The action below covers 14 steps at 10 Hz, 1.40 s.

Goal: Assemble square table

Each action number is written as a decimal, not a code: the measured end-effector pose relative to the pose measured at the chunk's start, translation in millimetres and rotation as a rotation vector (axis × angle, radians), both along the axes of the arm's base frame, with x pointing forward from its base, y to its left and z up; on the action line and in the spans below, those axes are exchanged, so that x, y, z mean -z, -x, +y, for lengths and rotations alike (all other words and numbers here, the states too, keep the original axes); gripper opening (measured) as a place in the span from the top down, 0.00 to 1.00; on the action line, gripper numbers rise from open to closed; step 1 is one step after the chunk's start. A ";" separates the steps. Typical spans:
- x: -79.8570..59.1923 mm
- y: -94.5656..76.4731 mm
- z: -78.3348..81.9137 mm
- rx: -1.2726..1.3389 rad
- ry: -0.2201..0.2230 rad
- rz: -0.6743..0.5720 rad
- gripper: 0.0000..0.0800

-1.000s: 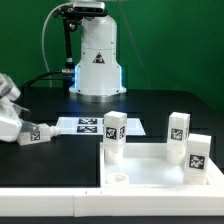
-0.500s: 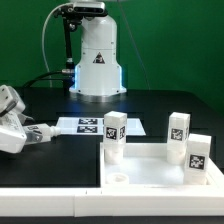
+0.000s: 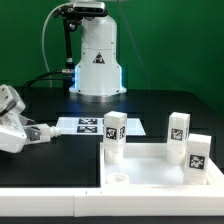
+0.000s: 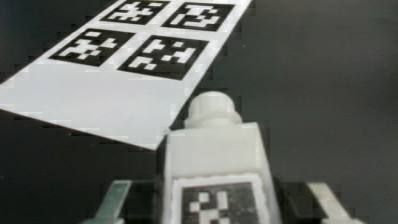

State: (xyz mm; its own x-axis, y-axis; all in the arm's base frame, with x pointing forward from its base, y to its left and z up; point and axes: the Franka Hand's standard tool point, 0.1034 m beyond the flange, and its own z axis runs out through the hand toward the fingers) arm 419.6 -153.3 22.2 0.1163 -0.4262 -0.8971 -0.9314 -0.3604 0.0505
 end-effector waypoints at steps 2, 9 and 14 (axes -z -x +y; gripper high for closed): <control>-46.6 -31.6 18.6 -0.083 0.031 -0.147 0.65; -106.5 -116.2 50.5 -0.189 0.418 -0.532 0.65; -120.0 -143.5 59.2 -0.185 0.751 -0.754 0.65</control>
Offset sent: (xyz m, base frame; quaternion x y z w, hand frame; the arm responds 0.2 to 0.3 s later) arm 0.0000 0.0000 0.0000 0.0000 0.1296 0.0000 0.9916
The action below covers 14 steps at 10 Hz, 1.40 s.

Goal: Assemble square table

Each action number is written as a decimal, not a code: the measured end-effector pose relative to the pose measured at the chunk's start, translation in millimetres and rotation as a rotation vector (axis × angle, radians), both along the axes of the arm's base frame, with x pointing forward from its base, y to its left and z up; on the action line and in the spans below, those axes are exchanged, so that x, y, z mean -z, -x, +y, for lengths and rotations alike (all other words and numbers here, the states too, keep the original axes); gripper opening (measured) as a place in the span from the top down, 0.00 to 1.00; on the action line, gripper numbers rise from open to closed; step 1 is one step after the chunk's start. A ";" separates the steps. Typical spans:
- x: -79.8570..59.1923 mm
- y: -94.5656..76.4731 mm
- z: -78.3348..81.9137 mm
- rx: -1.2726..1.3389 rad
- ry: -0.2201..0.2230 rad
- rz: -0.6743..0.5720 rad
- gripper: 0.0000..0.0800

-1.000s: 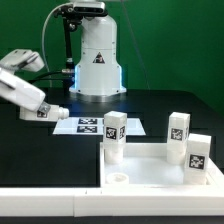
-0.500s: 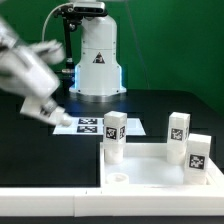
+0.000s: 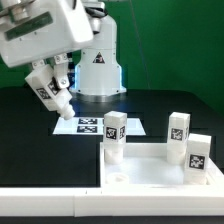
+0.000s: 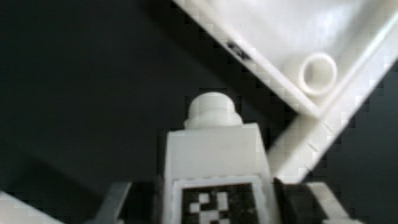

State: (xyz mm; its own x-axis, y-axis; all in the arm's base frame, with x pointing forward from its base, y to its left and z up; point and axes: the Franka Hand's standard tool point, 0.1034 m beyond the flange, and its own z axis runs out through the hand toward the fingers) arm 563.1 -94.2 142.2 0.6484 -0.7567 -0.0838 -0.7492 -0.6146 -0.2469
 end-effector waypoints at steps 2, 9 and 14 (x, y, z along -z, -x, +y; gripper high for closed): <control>-10.5 -31.8 38.1 -0.091 0.124 -0.035 0.65; 8.1 -51.1 75.0 -0.178 0.281 -0.171 0.65; 24.0 -75.5 89.6 -0.381 0.368 -0.164 0.65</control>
Offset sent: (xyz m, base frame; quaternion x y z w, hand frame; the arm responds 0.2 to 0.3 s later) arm 0.0486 0.0465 -0.0100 -0.0439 0.0965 -0.1005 0.9893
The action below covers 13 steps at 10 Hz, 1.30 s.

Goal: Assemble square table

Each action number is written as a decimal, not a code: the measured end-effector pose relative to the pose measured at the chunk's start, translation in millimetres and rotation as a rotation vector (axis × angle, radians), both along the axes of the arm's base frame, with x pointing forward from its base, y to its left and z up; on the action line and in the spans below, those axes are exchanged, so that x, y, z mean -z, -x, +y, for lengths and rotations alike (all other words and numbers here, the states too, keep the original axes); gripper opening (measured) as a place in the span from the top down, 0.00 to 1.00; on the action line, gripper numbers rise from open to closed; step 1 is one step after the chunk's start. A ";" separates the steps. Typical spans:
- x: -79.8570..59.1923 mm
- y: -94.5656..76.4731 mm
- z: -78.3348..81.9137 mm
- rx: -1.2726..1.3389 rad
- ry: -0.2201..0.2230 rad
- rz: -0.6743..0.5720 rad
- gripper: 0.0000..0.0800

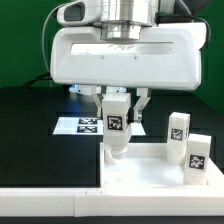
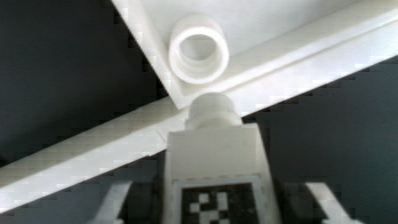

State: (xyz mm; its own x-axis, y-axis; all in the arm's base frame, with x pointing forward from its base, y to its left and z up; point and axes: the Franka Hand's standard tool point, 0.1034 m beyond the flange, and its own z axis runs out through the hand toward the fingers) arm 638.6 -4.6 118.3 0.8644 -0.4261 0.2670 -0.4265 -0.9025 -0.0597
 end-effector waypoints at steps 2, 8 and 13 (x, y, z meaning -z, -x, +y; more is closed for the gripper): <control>2.6 0.9 0.3 -0.004 0.005 -0.001 0.65; 34.6 10.0 6.2 -0.034 0.052 -0.019 0.65; 51.7 16.9 7.8 -0.043 0.068 -0.016 0.65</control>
Offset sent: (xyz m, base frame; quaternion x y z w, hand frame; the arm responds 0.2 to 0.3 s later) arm -0.0005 -0.0134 -0.0220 -0.0580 0.0683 -0.0732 0.9933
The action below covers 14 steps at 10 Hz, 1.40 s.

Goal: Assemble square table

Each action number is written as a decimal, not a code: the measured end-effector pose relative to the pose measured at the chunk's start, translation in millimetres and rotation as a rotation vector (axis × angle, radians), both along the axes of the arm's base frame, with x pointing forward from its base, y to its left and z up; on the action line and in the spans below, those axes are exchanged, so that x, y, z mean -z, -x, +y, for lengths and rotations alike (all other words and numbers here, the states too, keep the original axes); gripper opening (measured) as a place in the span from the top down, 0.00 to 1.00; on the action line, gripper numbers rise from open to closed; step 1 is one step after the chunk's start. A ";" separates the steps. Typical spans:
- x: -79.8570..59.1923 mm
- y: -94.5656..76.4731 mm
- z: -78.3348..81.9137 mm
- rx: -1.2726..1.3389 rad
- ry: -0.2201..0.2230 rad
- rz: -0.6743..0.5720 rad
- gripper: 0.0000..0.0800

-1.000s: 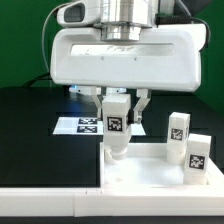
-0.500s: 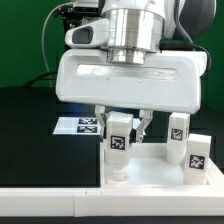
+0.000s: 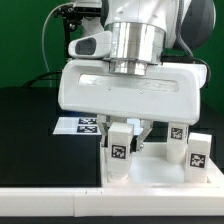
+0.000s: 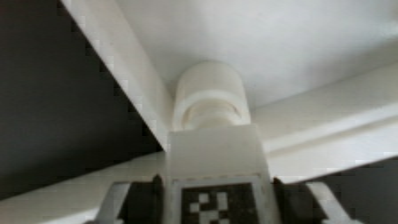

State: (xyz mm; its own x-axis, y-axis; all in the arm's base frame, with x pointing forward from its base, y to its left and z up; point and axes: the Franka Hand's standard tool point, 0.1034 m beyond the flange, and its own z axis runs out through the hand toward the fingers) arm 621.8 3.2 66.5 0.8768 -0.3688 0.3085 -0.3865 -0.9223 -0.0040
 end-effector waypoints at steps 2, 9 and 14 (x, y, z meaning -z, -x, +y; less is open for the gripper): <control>3.7 -0.8 0.0 -0.004 0.009 -0.021 0.65; -23.2 -17.2 -8.2 -0.018 -0.010 0.044 0.20; -21.7 -11.6 -2.2 0.105 -0.172 0.193 0.19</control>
Offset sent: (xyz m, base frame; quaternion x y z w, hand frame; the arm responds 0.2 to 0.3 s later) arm 0.0000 0.0000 0.0000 0.0000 0.0000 0.0000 1.0000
